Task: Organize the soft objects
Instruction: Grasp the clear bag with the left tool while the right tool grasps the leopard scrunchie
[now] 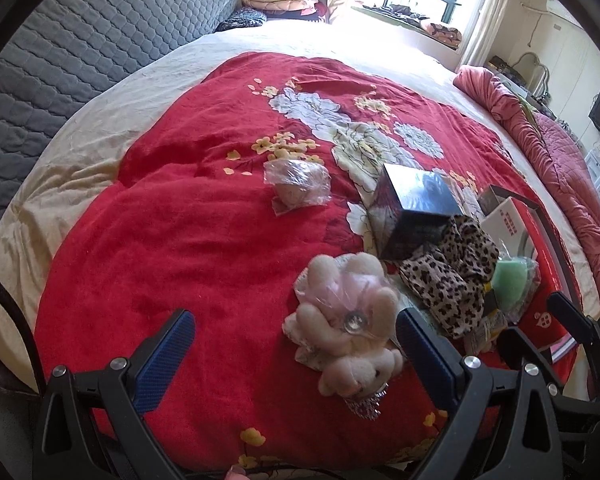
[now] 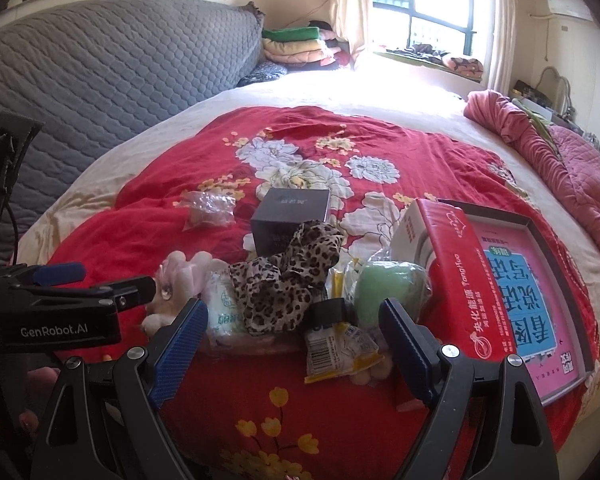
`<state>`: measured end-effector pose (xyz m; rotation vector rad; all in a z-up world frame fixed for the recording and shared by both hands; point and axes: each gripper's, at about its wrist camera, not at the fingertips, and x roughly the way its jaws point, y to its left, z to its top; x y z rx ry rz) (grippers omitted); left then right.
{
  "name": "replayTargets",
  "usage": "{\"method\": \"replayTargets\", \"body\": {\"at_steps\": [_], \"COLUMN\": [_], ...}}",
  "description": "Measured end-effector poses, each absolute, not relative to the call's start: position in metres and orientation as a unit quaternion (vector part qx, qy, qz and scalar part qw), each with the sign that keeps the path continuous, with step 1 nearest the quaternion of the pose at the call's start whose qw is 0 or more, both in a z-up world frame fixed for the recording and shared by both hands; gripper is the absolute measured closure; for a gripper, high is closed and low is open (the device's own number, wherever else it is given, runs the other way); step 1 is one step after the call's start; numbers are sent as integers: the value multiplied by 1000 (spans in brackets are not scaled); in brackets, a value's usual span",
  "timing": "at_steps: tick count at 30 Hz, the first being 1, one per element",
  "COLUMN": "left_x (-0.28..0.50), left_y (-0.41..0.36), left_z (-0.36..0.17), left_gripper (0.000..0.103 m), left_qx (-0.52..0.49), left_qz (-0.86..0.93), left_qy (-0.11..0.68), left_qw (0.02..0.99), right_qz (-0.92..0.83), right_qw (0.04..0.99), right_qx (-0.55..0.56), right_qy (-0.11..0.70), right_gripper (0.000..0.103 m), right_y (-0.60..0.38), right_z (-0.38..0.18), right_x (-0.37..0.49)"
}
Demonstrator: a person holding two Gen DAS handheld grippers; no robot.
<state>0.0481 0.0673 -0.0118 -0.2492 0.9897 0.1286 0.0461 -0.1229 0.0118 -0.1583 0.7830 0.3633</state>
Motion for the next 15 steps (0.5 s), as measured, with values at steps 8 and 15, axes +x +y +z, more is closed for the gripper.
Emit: {"method": "replayTargets", "body": {"at_steps": [8, 15], "left_x": [105, 163], "left_y": [112, 108], "left_z": [-20, -39], "left_gripper": [2, 2], "left_qx": [-142, -108], "left_qz": [67, 46], "left_qy": [479, 501], "left_qw": [864, 857], "right_qz": [169, 157], "right_qw": [897, 891], "right_qx": [-86, -95], "right_qy": [400, 415], "right_gripper": [15, 15], "right_y": [-100, -92], "right_z": [-5, -19], "right_x": [80, 102]}}
